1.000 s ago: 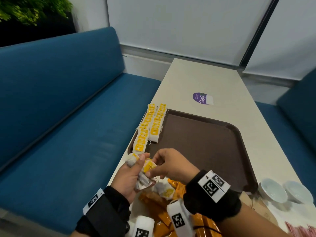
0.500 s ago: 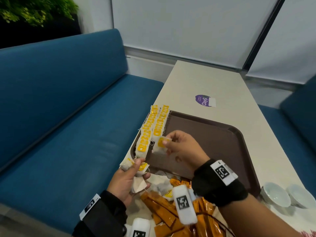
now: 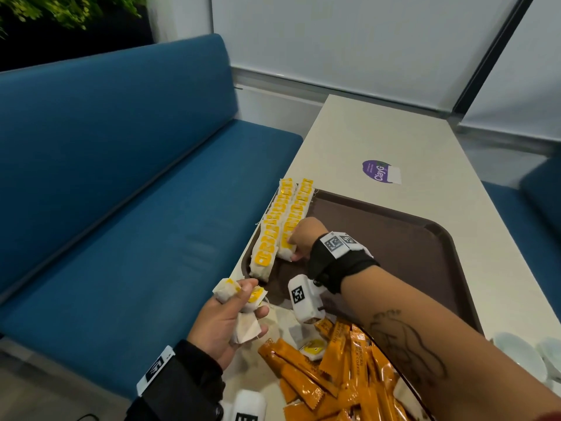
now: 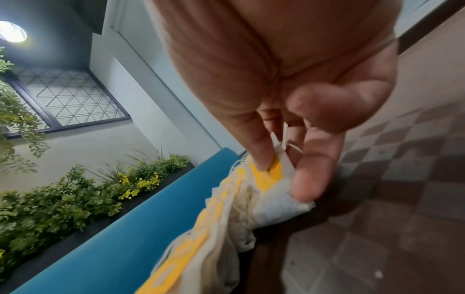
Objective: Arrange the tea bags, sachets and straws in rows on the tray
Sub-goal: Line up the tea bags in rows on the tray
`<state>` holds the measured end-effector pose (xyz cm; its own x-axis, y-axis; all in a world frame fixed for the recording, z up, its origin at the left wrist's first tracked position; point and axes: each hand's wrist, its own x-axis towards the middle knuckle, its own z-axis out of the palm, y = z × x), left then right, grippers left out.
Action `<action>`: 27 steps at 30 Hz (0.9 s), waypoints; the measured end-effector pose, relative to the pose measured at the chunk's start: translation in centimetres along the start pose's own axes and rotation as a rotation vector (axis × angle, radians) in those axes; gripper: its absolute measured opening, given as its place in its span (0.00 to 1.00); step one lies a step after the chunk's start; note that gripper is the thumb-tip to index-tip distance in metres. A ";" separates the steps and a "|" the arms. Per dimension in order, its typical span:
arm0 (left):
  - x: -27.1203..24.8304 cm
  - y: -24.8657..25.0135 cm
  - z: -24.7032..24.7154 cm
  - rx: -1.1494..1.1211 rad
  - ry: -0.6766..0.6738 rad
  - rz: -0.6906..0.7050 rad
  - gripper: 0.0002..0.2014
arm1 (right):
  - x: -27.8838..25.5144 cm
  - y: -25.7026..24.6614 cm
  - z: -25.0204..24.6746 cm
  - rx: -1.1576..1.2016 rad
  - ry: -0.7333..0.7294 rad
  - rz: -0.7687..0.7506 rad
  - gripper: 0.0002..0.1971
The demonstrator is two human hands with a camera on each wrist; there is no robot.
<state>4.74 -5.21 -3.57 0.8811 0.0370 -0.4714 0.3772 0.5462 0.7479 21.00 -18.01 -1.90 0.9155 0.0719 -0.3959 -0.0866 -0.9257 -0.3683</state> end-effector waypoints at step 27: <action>-0.1 -0.1 2.0 -0.023 -0.274 -0.063 0.34 | -12.0 1.9 -2.6 0.437 -0.115 -0.180 0.15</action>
<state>5.19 -6.94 -2.64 0.9015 -0.2240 -0.3704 0.4301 0.5591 0.7088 10.87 -21.58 4.31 0.8836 0.2802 -0.3751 -0.1105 -0.6537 -0.7486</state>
